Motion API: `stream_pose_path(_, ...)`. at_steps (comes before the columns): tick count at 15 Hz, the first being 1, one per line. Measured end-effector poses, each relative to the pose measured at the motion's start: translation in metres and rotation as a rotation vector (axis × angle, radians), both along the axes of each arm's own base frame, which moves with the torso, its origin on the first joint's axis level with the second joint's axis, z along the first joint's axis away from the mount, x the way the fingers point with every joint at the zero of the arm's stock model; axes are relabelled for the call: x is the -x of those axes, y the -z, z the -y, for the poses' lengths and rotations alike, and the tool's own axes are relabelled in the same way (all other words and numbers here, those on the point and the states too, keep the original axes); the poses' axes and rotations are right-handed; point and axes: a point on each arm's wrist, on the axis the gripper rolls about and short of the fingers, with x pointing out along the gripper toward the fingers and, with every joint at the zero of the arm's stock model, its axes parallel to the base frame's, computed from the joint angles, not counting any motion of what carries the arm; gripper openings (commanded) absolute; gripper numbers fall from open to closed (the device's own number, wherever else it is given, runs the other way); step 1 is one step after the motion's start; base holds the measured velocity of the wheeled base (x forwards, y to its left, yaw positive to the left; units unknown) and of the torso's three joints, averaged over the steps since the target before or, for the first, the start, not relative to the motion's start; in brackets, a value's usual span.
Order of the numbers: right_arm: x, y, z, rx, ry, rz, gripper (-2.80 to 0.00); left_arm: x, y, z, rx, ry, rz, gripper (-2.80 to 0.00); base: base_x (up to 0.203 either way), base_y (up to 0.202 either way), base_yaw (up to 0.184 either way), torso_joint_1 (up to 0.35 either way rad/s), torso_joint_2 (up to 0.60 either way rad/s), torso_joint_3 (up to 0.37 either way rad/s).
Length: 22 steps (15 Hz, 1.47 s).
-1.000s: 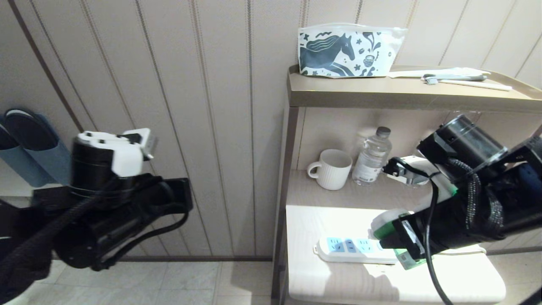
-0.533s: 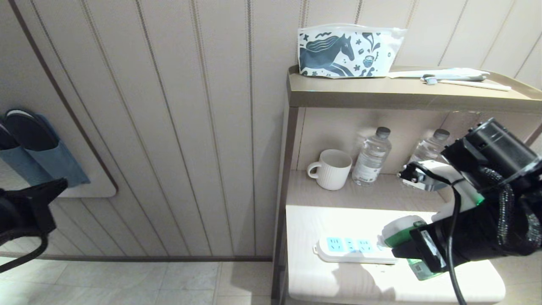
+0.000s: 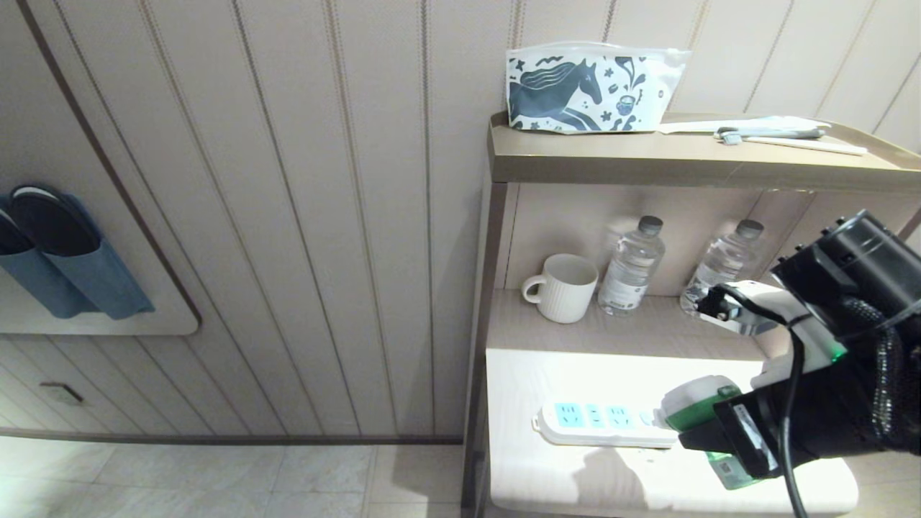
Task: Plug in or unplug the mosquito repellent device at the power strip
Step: Place the mosquito repellent liquid on the table
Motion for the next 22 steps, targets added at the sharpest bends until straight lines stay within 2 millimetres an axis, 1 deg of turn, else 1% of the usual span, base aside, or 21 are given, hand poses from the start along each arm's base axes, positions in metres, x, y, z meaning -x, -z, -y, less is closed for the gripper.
stream_pose_path(2,0.003,0.000,0.002,-0.002,0.001,0.002,-2.80,0.008,0.023,-0.002,-0.008,-0.046,-0.050,-2.80,0.000,0.000,0.000,0.000,0.00,0.000)
stream_pose_path(4,0.007,0.000,0.004,-0.004,0.000,0.004,-2.80,0.016,0.040,-0.002,-0.012,-0.059,-0.050,-2.80,0.000,0.000,0.000,0.000,0.00,0.000)
stream_pose_path(6,0.010,0.001,0.006,-0.004,0.000,0.004,-2.80,0.018,0.055,-0.002,-0.007,-0.026,-0.035,-2.80,0.000,0.000,0.000,0.000,0.00,0.000)
stream_pose_path(8,0.013,0.003,0.008,-0.003,0.002,0.001,-2.80,0.016,0.065,0.000,0.007,0.056,0.012,-2.80,0.000,0.000,0.000,0.000,0.00,0.000)
stream_pose_path(9,0.015,0.004,0.008,-0.002,0.002,-0.001,-2.80,0.016,0.069,0.001,-0.011,0.090,0.027,-2.80,0.000,0.000,0.000,0.000,0.00,0.000)
stream_pose_path(12,0.016,0.005,0.010,0.000,0.003,0.000,-2.80,0.022,0.078,0.001,-0.033,0.035,0.012,-2.80,0.000,0.000,0.000,0.000,0.00,0.000)
stream_pose_path(14,0.017,0.005,0.010,0.000,0.004,-0.001,-2.80,0.029,0.081,0.002,-0.040,0.046,0.023,-2.80,0.000,0.000,0.000,0.000,0.00,0.000)
stream_pose_path(16,0.018,0.007,0.010,-0.006,0.003,0.007,-2.80,0.036,0.082,0.004,-0.054,0.145,0.087,-2.80,0.000,0.000,0.000,0.000,0.00,0.000)
stream_pose_path(18,0.017,0.008,0.010,-0.037,0.004,0.071,-2.80,0.040,0.085,0.007,-0.046,0.269,0.134,-2.80,0.000,0.000,0.000,0.000,0.00,0.000)
stream_pose_path(20,0.018,0.009,0.011,-0.078,0.004,0.151,-2.80,0.042,0.087,0.007,-0.001,0.253,0.152,-2.80,0.000,0.000,0.000,0.000,0.00,0.000)
stream_pose_path(22,0.025,0.009,0.015,-0.103,0.007,0.200,-2.80,0.043,0.088,0.005,0.065,0.180,0.166,-2.80,0.000,0.000,0.000,0.000,0.00,0.000)
